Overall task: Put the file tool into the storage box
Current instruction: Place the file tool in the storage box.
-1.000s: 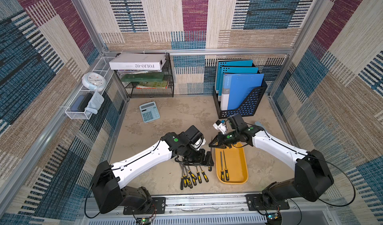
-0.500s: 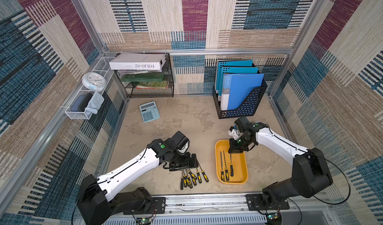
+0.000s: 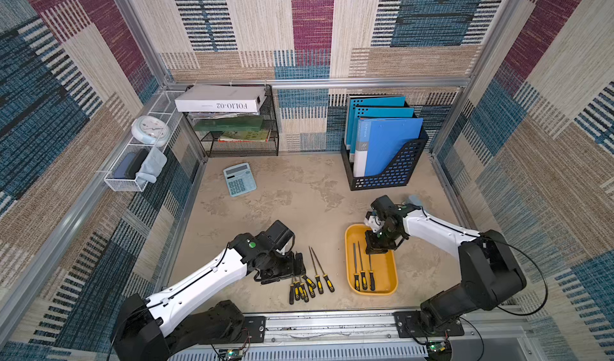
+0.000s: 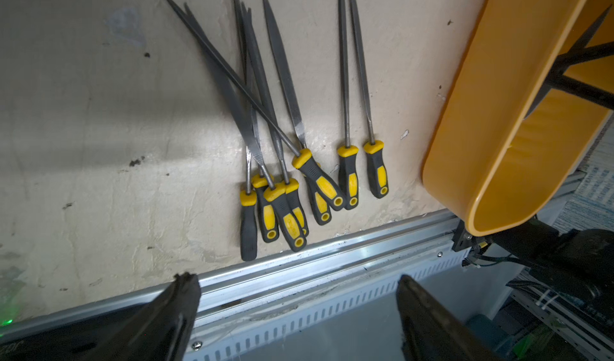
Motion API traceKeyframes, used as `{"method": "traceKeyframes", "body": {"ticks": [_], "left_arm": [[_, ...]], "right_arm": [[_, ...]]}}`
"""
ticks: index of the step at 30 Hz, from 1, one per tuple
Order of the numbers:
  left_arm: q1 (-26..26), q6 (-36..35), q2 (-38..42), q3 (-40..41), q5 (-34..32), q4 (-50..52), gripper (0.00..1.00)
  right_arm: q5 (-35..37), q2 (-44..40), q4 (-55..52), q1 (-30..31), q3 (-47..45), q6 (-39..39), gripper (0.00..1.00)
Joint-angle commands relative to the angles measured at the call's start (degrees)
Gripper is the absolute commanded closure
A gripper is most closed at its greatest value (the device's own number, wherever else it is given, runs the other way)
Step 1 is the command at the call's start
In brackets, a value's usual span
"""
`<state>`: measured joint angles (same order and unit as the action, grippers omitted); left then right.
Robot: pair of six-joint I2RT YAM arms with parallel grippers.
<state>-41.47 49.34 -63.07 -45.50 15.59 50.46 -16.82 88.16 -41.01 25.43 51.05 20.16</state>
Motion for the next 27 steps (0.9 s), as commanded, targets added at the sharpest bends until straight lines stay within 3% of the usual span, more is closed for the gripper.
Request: {"method": "traceKeyframes", "body": {"ticks": [1, 5, 8, 12, 16, 22, 27], "left_arm": [[0.1, 1.6, 0.5, 1.2, -1.9, 1.4, 0.06], [0.1, 2.5, 0.2, 3.2, -2.1, 1.8, 0.10], [0.1, 2.9, -0.4, 4.4, -1.8, 1.8, 0.19], [-0.2, 3.8, -1.6, 5.1, -0.9, 1.5, 0.24], [-1.7, 5.8, -3.4, 4.1, -0.3, 1.5, 0.26], [-4.2, 12.3, -6.5, 2.8, 0.6, 1.5, 0.43], [-7.0, 16.5, -10.7, 0.8, 0.4, 1.5, 0.47]], "right_arm": [[-0.3, 0.6, 1.6, 0.1, -0.9, 0.5, 0.98], [-0.5, 0.4, 2.6, 0.1, -2.2, 1.1, 0.84], [-0.3, -0.6, 2.2, 0.1, -2.3, 1.4, 0.74], [0.8, -1.9, 0.5, 0.1, -0.9, 1.2, 0.68], [1.3, -3.0, -1.0, 0.1, 0.8, 1.2, 0.65], [1.4, -4.0, -2.2, 0.1, 3.6, 0.8, 0.65], [1.4, -4.2, -2.8, 0.1, 4.3, 0.1, 0.66]]}}
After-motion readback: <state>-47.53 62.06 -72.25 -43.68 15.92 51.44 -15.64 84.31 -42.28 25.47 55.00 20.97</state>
